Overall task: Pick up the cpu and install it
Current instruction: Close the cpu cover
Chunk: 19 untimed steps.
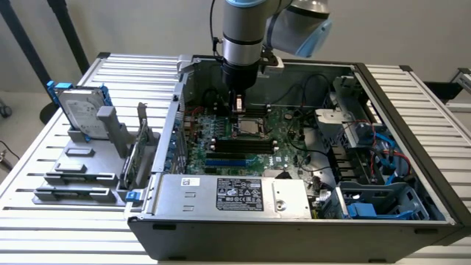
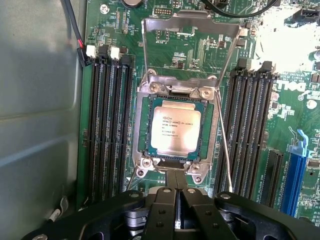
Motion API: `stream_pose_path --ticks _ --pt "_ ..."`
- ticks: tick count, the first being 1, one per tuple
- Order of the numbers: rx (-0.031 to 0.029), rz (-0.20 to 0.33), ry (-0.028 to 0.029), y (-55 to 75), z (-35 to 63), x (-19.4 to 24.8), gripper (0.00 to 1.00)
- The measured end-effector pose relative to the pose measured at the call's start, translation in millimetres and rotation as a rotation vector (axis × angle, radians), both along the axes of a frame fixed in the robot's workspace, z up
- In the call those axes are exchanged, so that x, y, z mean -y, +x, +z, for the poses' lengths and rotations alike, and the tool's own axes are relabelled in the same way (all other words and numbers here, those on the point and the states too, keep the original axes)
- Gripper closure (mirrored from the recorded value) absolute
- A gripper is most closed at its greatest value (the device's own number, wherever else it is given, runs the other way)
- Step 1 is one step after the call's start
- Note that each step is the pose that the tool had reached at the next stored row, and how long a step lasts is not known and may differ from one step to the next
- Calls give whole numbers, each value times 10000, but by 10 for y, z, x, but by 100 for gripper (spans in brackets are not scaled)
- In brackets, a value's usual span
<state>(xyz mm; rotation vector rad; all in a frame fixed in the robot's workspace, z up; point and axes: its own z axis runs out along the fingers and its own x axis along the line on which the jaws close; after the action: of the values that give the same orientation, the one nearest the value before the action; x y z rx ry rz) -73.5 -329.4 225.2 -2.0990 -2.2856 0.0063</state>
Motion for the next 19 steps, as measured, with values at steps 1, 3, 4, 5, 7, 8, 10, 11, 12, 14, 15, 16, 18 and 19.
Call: stream_pose_path --ticks 1,3,4,5,7,8,10,11,12,14,15,16,18,19 --pt "0 0 0 0 0 0 89" --pt "-1 1 -1 4 0 0 89" --pt "-10 0 -2 31 6 1 89" --pt "-21 -1 0 67 20 1 89" --pt "-39 0 4 157 65 5 89" --pt "-46 0 4 202 95 7 89" --pt "-55 -1 5 292 168 13 89" --pt "-58 1 5 337 210 17 89" --pt "-59 0 6 382 252 22 89" --pt "-64 0 6 475 339 35 89" --pt "-66 0 5 520 377 42 89" --pt "-66 0 9 565 409 48 89" --pt "-68 0 13 655 445 60 89" --pt "-67 -1 23 700 454 64 89"
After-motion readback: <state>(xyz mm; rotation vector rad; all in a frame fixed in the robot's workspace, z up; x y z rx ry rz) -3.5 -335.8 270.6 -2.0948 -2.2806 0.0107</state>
